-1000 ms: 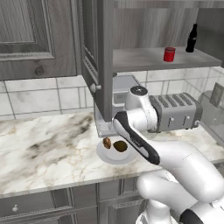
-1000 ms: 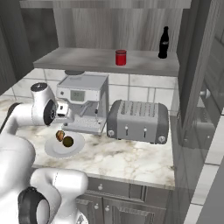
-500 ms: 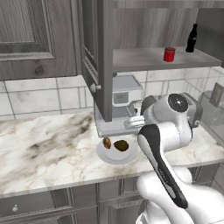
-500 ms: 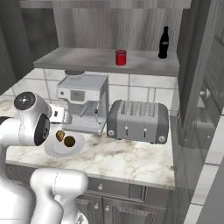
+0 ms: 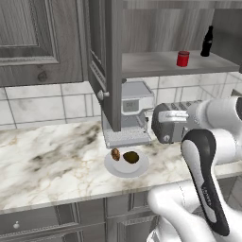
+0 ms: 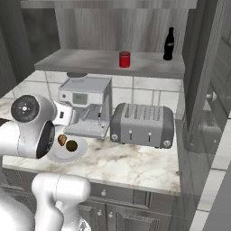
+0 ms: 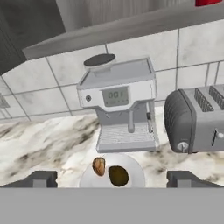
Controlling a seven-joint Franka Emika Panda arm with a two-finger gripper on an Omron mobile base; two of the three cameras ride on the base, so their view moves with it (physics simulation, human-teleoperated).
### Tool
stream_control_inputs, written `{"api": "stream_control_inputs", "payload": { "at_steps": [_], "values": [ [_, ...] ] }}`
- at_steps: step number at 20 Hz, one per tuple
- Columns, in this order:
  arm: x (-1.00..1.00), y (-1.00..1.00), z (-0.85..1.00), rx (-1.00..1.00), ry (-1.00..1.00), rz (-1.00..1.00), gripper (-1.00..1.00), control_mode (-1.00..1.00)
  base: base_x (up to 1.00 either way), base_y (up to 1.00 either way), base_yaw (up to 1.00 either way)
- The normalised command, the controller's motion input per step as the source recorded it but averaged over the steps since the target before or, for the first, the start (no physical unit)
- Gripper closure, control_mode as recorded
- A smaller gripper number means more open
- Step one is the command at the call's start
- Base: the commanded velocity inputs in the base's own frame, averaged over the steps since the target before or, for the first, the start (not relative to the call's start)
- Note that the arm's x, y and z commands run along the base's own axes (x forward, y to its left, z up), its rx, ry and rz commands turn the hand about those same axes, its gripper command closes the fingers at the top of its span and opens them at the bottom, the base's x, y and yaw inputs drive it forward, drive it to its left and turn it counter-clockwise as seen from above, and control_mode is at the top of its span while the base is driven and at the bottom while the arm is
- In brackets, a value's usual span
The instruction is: Pick the avocado and bread from the counter and place them on the plate. Then pick the jam from the cabinet and place it next to the plate. Lastly close the cabinet door.
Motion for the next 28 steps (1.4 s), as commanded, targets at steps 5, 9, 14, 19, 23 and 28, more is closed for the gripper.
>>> {"api": "stream_control_inputs", "payload": {
  "at_steps": [5,9,14,19,23,28],
  "values": [
    [-0.42,-0.30,0.51,0.10,-0.21,-0.03,-1.00,-1.00,0.00,0.00,0.00],
    [-0.29,-0.23,0.27,0.05,-0.19,-0.04,-1.00,-1.00,0.00,0.00,0.00],
    [-0.30,-0.20,0.26,0.05,-0.20,-0.03,-1.00,-1.00,0.00,0.00,0.00],
    [-0.26,-0.13,0.30,0.04,-0.19,-0.03,-1.00,-1.00,0.00,0.00,0.00],
    [-0.12,-0.16,0.29,0.04,-0.13,-0.04,-1.00,-1.00,0.00,0.00,0.00],
    [-0.09,-0.11,0.24,0.01,-0.11,-0.03,-1.00,-1.00,0.00,0.00,0.00]
  ]
}}
